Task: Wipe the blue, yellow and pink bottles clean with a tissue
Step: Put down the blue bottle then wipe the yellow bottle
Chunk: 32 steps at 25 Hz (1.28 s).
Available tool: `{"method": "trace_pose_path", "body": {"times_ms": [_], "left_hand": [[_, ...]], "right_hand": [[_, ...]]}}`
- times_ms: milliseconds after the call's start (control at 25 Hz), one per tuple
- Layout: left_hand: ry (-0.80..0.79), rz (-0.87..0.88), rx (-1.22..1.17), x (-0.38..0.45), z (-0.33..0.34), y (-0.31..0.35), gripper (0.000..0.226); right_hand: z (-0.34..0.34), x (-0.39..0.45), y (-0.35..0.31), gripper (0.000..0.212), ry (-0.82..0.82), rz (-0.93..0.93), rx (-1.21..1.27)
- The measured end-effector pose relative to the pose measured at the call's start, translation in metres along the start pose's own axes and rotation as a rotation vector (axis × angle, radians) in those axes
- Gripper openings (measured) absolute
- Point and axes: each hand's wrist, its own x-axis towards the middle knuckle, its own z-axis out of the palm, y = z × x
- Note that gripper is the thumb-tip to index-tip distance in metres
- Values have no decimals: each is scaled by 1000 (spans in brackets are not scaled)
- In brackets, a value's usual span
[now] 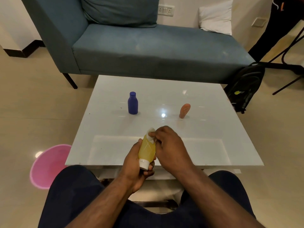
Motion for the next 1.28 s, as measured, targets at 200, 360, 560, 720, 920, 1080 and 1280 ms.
{"method": "trace_pose_path", "body": {"times_ms": [200,360,560,720,920,1080,1280], "left_hand": [[-13,-1,25,1,0,-2,51],[-14,12,12,3,1,-2,49],[5,12,20,4,1,-1,48],[7,31,14,4,1,-3,47],[3,4,25,3,1,-4,49],[2,24,21,2,3,-4,47],[6,35,16,3,3,-4,47]], "right_hand": [[-7,-3,3,24,-12,-21,-18],[-4,-1,-7,26,-22,-3,-63],[-5,-3,-1,28,-43,-62,-55],[0,-7,-10,29,-40,-51,-79],[-7,-5,2,29,-31,-78,-88],[0,-9,-8,28,-48,-59,-121],[-4,-16,-3,29,-32,-80,-89]]}}
